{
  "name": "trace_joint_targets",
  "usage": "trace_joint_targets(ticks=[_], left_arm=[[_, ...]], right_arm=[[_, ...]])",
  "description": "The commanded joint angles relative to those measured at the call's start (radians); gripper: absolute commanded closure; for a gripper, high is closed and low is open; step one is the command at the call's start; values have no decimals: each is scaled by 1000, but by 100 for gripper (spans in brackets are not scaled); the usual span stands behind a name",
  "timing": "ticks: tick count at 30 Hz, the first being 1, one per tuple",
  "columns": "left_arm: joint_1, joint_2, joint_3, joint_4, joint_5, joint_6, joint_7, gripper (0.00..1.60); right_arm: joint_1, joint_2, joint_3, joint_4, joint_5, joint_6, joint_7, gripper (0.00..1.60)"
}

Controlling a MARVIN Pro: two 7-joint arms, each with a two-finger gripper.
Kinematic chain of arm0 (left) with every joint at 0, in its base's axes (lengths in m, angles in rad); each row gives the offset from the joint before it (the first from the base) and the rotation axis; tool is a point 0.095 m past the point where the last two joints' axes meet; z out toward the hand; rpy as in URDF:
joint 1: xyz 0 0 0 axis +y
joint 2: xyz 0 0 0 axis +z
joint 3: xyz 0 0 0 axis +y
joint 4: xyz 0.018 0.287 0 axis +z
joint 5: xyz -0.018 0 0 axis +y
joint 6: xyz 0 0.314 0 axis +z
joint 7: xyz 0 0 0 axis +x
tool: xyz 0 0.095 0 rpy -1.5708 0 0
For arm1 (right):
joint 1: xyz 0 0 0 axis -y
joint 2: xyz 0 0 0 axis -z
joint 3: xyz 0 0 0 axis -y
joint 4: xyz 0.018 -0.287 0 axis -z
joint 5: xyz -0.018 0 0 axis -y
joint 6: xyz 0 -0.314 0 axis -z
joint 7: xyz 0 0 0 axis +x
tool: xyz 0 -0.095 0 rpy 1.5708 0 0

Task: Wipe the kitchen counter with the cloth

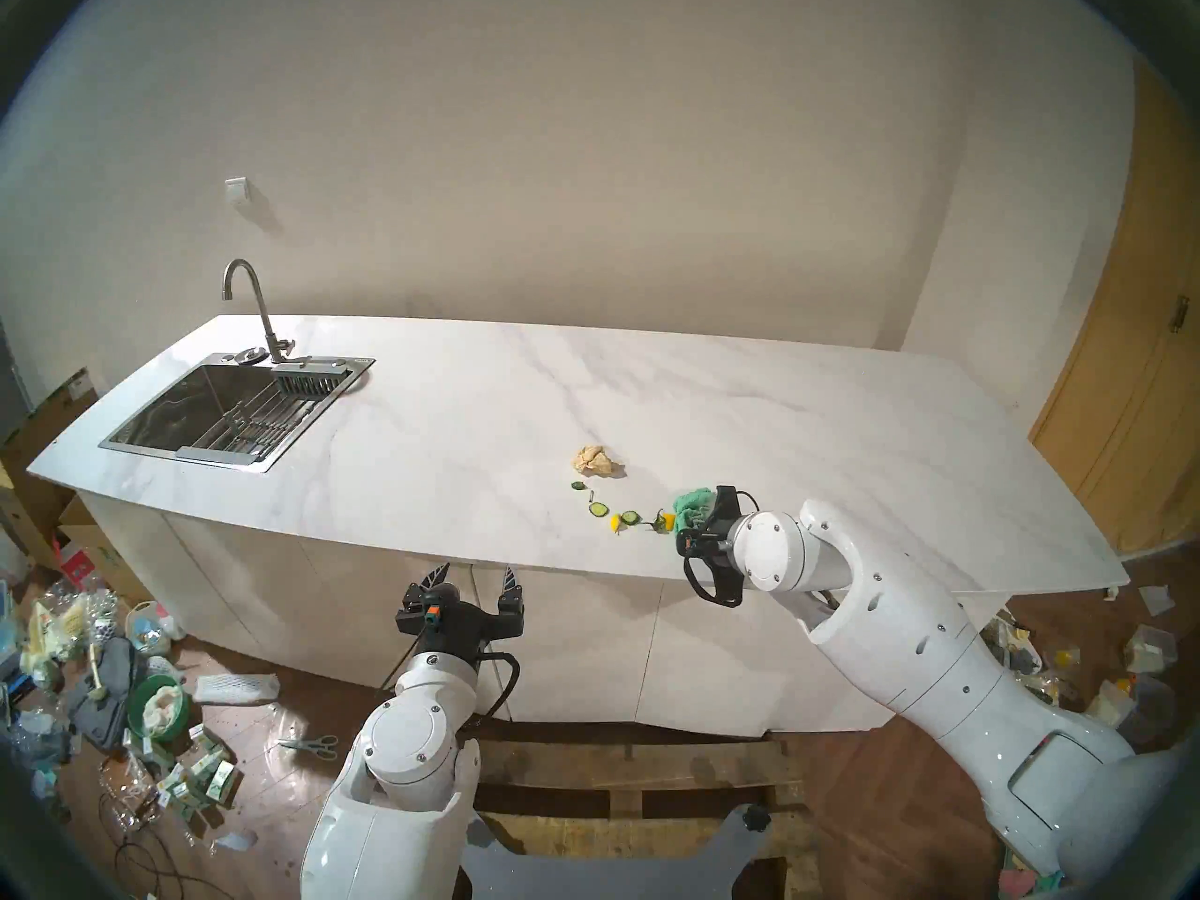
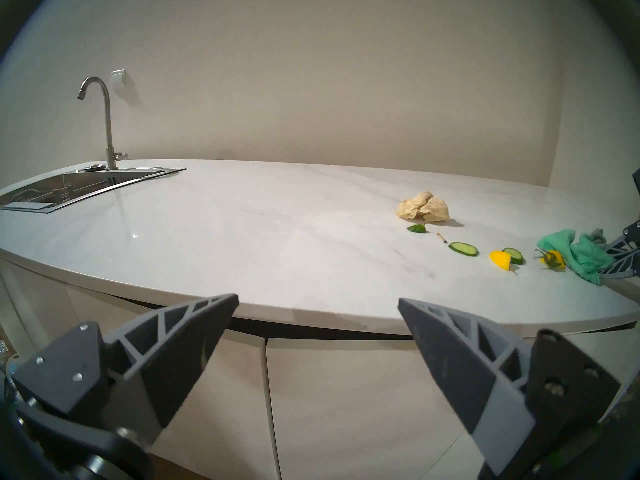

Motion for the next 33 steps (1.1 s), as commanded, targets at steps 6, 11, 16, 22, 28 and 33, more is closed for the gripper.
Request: trace_joint_targets(ticks=[6,11,16,22,28,33], left_arm=[[-8,0,2,-23,0,-7,-3,0],[-8,1,2,-23,0,-7,-2,0],[-8,1,2,-23,0,-7,-2,0],[-7,1,3,-24,0,-7,-3,0],[-4,2,3,-29,-1,-6,-4,0],[-6,1,3,-25,-1,-6,-3,0]], right_arm=[[38,-157,-144,92,49,113,-78,160],[87,-206,-203,167,67,143,-159,160],[125,-246,-234,219,87,158,-204,160],[170,-312,-240,312,92,180,-285,160],[192,-290,-186,387,82,167,-306,160],[179,-190,-150,370,76,173,-299,160]])
